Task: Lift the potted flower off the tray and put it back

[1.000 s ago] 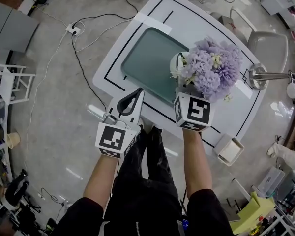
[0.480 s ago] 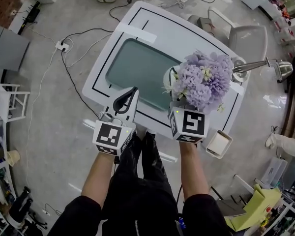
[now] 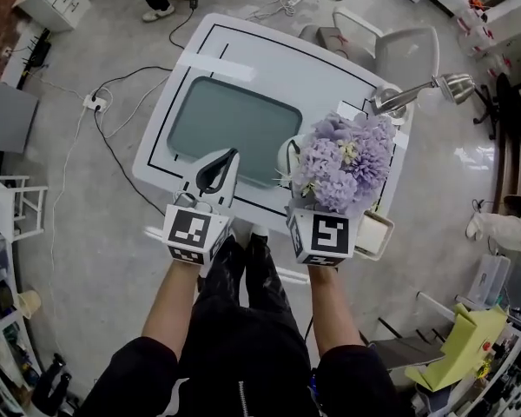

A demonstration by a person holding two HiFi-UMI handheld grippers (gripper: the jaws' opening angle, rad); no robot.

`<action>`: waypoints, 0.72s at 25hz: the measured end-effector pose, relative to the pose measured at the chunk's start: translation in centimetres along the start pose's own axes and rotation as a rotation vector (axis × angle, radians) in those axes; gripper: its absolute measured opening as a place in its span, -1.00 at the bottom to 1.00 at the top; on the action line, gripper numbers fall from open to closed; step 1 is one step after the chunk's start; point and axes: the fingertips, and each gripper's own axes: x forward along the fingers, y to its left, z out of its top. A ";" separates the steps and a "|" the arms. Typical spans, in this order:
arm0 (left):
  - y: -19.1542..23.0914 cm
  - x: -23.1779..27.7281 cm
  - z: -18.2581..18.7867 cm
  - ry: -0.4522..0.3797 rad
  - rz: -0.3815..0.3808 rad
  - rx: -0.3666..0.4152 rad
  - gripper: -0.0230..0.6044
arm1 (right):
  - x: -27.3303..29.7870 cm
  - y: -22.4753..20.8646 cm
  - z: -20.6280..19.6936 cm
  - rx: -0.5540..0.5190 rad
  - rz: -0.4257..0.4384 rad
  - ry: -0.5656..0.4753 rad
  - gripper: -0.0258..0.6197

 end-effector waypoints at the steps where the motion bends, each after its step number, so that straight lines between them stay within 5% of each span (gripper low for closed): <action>1: -0.4 0.2 0.2 -0.002 -0.007 0.001 -0.91 | -0.4 -0.1 0.0 -0.001 -0.004 0.001 -0.12; 18: -2.1 -0.3 0.0 -0.005 -0.040 0.021 -0.91 | -5.3 0.4 -2.2 -0.016 -0.015 0.051 -0.12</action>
